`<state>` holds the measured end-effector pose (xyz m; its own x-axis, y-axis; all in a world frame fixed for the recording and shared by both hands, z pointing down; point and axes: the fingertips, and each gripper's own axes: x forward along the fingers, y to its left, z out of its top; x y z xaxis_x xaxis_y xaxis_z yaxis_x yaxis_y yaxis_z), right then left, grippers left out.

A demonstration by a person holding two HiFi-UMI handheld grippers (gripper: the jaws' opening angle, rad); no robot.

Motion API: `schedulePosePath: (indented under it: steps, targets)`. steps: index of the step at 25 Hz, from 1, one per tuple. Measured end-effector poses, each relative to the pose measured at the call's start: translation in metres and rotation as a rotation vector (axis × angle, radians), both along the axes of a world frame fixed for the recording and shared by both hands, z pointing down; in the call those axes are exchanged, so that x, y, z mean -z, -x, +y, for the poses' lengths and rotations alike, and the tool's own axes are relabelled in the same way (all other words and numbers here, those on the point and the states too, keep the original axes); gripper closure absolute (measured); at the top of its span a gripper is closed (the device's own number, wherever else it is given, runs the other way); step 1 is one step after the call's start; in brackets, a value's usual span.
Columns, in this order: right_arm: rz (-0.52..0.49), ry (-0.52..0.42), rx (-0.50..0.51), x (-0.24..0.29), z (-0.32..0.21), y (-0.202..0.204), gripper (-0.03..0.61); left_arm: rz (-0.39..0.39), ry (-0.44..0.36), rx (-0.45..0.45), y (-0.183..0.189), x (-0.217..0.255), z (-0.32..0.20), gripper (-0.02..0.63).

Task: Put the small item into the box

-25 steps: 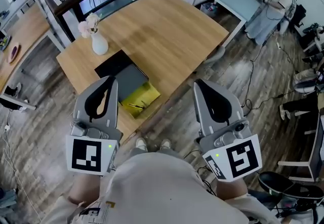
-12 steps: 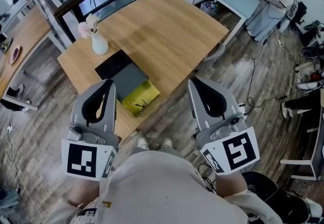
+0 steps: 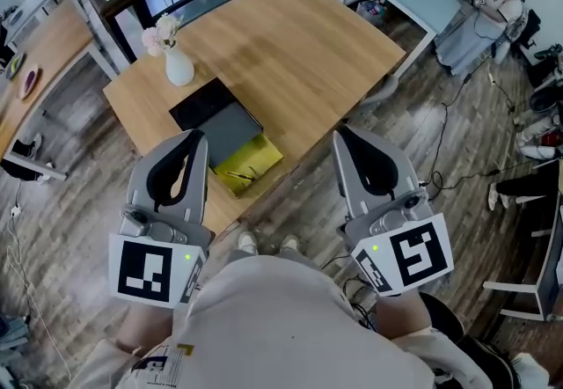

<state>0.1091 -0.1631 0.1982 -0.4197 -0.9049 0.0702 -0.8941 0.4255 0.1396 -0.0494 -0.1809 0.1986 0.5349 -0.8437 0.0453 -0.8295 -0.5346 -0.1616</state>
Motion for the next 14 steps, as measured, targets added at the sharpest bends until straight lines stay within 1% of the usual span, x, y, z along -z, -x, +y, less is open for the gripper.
schedulePosePath:
  steps: [14]
  targets:
    - [0.006, 0.018, 0.010, -0.013, -0.014, 0.001, 0.579, -0.015, 0.005, -0.003, -0.003, -0.011, -0.013, 0.611]
